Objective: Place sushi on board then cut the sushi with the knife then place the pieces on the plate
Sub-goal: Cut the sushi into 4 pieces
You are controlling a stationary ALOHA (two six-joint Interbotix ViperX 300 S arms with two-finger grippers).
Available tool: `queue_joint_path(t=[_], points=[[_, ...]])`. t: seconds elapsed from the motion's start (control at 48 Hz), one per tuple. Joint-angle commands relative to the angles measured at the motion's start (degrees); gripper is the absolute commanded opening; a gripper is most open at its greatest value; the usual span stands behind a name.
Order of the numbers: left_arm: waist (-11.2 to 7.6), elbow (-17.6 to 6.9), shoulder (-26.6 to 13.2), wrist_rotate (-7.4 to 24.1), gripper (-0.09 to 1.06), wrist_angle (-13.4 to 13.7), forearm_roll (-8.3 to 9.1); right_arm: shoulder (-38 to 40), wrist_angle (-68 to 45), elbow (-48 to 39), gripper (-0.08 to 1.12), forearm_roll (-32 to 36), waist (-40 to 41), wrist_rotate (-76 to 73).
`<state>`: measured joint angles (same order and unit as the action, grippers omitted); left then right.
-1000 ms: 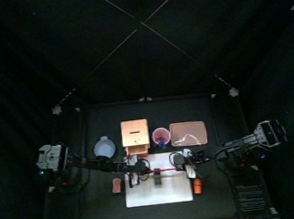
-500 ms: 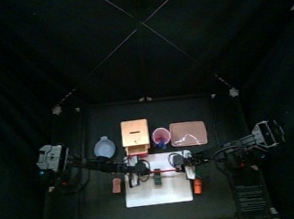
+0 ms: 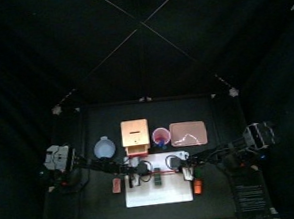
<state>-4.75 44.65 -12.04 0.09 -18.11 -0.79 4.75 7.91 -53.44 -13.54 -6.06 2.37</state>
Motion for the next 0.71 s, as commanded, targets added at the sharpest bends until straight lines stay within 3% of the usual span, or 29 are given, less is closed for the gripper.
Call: queue_joint_path(t=[0.021,0.458,0.708], points=[[0.09,0.0,0.7,0.18,0.33,0.7,-0.18,0.35,0.7,0.53,0.17,0.26,-0.09,0.09],[-0.09,-0.09,9.14,0.26,0.33,0.79,0.18,10.28,10.28,4.48,0.17,4.39,-0.18,0.09],[-2.99,-0.79,6.94,0.09,0.33,0.62,0.09,10.02,10.72,4.13,0.17,1.76,-2.72,0.0]])
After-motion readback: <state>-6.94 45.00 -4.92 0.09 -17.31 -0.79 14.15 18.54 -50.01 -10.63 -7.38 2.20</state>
